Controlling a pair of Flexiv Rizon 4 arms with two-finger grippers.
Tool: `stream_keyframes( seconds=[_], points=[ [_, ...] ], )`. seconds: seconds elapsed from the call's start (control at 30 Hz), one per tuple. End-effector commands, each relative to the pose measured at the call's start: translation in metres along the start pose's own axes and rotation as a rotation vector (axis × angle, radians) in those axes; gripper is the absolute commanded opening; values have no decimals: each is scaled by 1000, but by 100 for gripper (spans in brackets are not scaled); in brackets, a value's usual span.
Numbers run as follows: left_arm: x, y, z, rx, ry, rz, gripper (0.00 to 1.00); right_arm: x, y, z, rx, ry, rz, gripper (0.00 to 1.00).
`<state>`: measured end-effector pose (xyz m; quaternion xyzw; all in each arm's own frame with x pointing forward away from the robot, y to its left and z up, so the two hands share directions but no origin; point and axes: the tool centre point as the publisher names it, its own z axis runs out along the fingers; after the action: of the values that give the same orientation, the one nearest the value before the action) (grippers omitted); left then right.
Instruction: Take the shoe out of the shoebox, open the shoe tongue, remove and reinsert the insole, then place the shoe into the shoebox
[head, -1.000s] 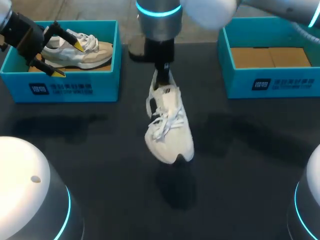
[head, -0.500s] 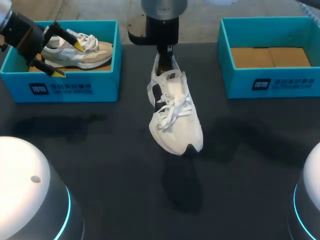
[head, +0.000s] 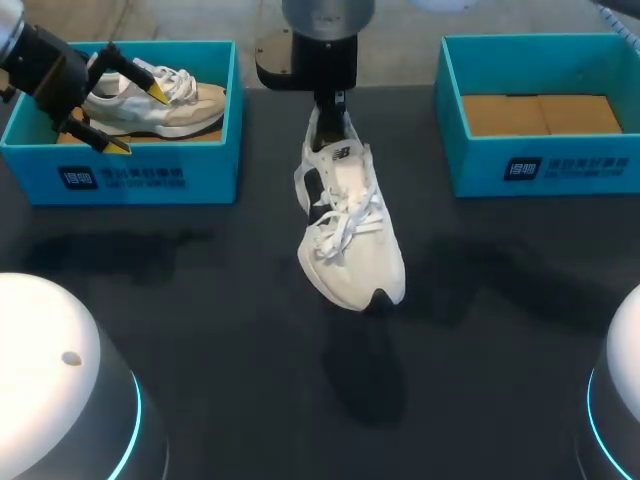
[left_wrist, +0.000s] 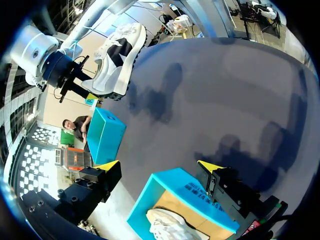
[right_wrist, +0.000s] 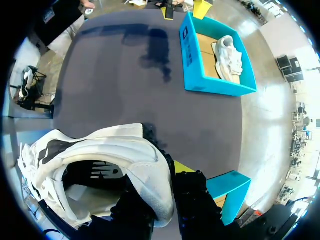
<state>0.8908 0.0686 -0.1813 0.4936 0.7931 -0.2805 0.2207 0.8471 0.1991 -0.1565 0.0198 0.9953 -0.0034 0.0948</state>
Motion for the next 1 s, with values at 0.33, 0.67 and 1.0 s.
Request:
stream_keyframes(
  seconds=[0.33, 0.67, 1.0],
  points=[
    [0, 0, 0, -2, 3, 0, 100, -5, -5, -2, -11, -10, 4, 0],
    [0, 0, 0, -2, 3, 0, 100, -34, -45, -8, 100, -17, -33, 0],
    [0, 0, 0, -2, 3, 0, 100, -74, -122, -22, 201, -30, 17, 0]
  ],
)
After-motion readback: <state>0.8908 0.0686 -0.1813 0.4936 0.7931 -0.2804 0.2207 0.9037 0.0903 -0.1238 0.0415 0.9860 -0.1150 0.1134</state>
